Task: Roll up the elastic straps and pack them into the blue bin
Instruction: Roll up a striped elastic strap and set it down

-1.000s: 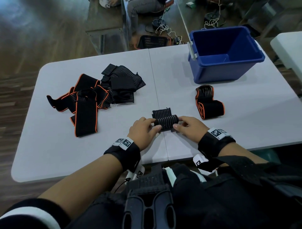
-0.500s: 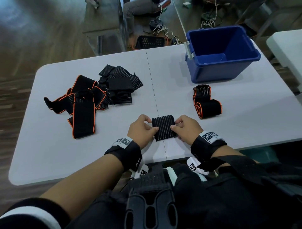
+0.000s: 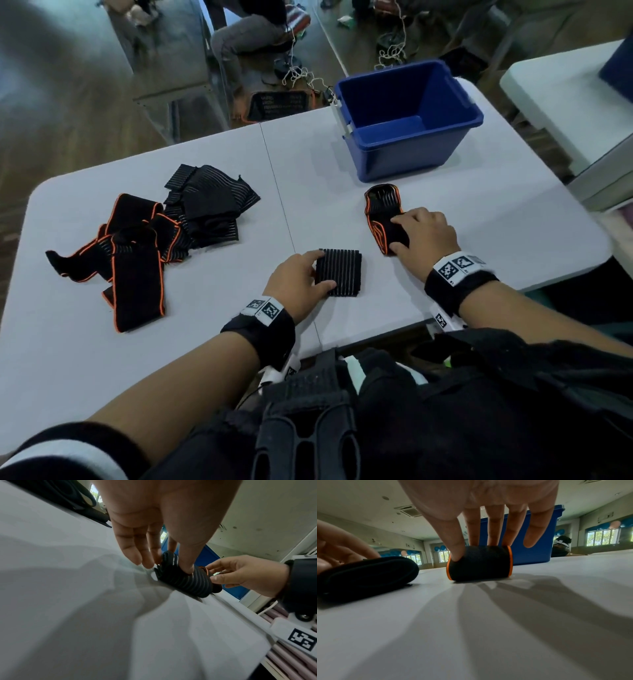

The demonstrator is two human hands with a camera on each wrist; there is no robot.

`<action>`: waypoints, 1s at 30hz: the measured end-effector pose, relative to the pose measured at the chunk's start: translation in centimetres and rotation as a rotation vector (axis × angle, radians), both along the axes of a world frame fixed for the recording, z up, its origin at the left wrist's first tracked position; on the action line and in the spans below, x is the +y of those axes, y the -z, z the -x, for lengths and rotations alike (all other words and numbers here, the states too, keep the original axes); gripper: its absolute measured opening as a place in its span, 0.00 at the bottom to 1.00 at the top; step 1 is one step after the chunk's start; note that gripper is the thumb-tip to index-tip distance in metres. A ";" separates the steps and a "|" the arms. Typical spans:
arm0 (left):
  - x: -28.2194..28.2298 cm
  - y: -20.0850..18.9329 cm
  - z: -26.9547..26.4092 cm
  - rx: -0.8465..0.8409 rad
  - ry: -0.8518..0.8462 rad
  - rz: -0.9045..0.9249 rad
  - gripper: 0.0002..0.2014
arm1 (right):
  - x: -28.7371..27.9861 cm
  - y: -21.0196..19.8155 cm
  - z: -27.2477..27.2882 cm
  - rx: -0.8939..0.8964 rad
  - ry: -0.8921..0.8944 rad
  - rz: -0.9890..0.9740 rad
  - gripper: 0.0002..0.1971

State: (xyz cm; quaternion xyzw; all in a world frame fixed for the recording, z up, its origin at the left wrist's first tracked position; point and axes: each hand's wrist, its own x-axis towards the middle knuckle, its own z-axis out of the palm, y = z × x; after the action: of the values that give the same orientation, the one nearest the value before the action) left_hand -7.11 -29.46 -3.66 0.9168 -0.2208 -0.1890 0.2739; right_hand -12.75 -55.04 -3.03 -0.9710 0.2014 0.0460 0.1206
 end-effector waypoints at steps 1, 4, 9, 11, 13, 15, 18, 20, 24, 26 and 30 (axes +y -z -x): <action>-0.5 -0.1 -0.1 -0.006 -0.007 -0.008 0.28 | -0.3 0.1 0.1 -0.014 0.000 0.000 0.25; -2.3 -0.2 -0.4 -0.020 -0.044 -0.008 0.27 | -1.3 0.3 0.5 -0.030 0.002 0.003 0.24; -5.6 0.2 -1.1 -0.017 -0.100 -0.015 0.29 | -4.5 -0.1 1.1 -0.009 -0.010 0.003 0.24; -7.0 0.5 -1.3 -0.015 -0.126 -0.009 0.29 | -5.9 -0.3 1.3 0.006 -0.001 0.004 0.24; -8.3 0.7 -1.3 -0.021 -0.143 0.003 0.30 | -7.1 -0.4 1.2 0.021 0.004 -0.007 0.25; -9.2 0.9 -1.3 -0.020 -0.164 0.014 0.29 | -7.6 -0.6 1.1 0.035 -0.012 -0.019 0.25; -10.3 0.8 -1.0 -0.018 -0.190 0.024 0.29 | -8.1 -1.1 0.7 0.072 -0.034 -0.041 0.25; -10.5 0.7 -0.9 -0.034 -0.209 0.025 0.28 | -8.1 -1.8 0.1 0.069 -0.039 -0.035 0.24; -8.9 0.2 -0.8 -0.054 -0.315 0.034 0.27 | -6.6 -4.1 -1.8 -0.023 -0.077 -0.041 0.20; -7.2 -0.1 -0.8 -0.079 -0.366 0.033 0.26 | -5.1 -5.0 -3.1 -0.049 -0.132 -0.116 0.19; -2.0 -0.6 -0.8 -0.094 -0.495 0.032 0.24 | -0.4 -5.6 -5.5 -0.038 -0.284 -0.272 0.19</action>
State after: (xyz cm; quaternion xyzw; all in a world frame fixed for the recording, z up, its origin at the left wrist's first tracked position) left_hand -6.29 -31.50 -3.11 0.9463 -0.0050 -0.0698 0.3157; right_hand -7.26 -55.43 2.59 -0.9650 0.0522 0.0711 0.2470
